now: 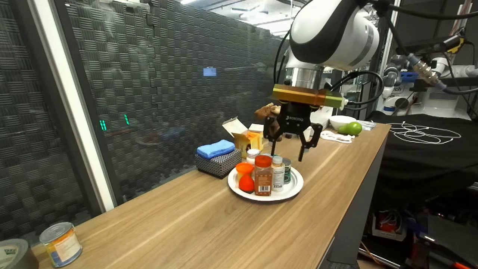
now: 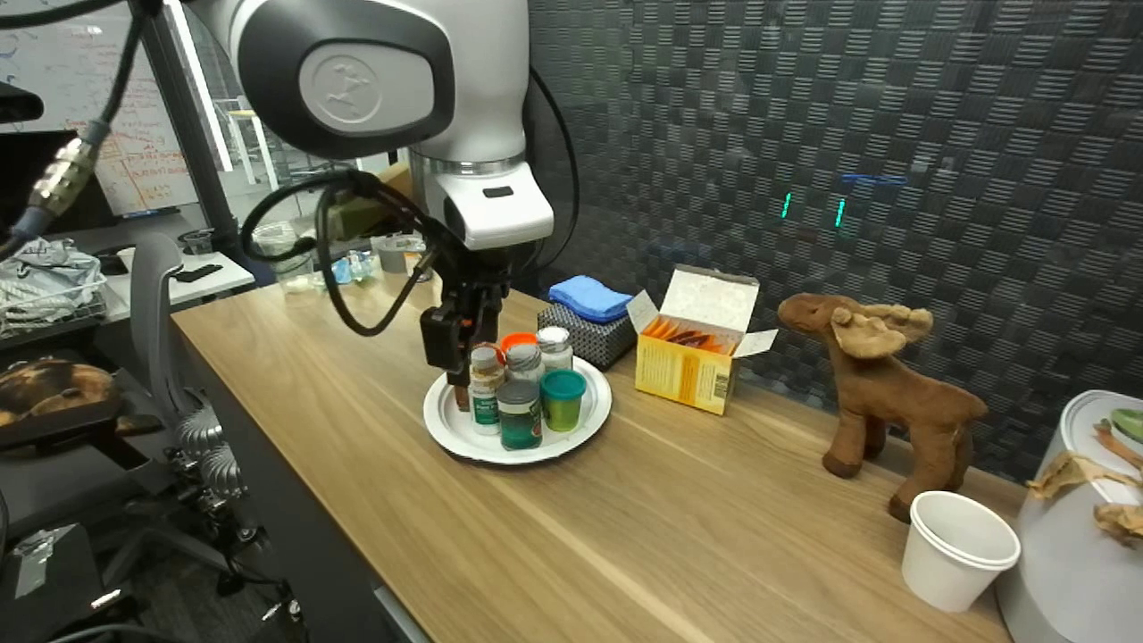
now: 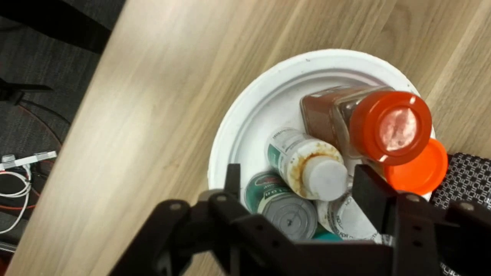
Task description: Put the bottles and the orange plushy on the table onto the plate
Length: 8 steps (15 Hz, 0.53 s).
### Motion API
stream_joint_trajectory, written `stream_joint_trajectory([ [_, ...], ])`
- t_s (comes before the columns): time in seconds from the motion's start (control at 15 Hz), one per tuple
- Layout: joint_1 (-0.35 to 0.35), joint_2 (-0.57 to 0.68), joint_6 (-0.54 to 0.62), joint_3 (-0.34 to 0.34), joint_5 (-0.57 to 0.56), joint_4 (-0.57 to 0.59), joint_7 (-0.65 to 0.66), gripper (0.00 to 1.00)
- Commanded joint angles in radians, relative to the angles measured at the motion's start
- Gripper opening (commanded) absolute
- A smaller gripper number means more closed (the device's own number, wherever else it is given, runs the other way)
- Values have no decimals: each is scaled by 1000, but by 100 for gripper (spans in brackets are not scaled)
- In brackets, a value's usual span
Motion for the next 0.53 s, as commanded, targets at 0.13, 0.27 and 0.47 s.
stream_joint_trajectory([
  [0.13, -3, -214, -370, 1, -132, -58, -24, 100],
  [0.27, -7, -292, -489, 16, -217, -72, -10, 100],
  [0.47, -17, -270, -521, 25, -229, -49, -29, 99],
])
